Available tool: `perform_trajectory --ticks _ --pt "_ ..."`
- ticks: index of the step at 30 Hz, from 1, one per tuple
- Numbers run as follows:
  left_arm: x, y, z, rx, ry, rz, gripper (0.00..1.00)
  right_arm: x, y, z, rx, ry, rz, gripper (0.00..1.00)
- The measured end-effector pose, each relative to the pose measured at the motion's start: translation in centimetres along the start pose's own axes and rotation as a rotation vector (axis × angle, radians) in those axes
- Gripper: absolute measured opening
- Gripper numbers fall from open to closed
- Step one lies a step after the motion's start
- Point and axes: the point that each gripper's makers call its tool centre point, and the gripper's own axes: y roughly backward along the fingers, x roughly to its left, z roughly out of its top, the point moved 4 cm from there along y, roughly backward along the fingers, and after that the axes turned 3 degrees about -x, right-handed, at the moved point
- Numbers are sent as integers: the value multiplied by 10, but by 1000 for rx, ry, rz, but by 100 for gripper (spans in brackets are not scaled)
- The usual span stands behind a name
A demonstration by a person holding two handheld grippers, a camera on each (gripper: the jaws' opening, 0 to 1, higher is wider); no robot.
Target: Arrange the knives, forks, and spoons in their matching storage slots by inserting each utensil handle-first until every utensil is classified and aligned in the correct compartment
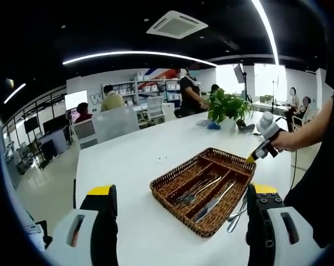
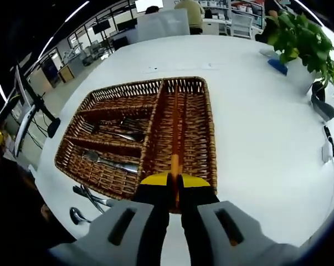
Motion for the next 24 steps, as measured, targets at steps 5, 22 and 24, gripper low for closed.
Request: perform_trajectory --ticks 5,22,24 --pt "1 3 -3 8 3 6 99 2 -6 -5 19 -7 -2 3" --pt "2 7 -9 22 8 15 99 7 -19 -9 72 -33 -21 3" --pt "2 7 -9 21 9 17 99 5 -21 -11 80 -31 -28 4"
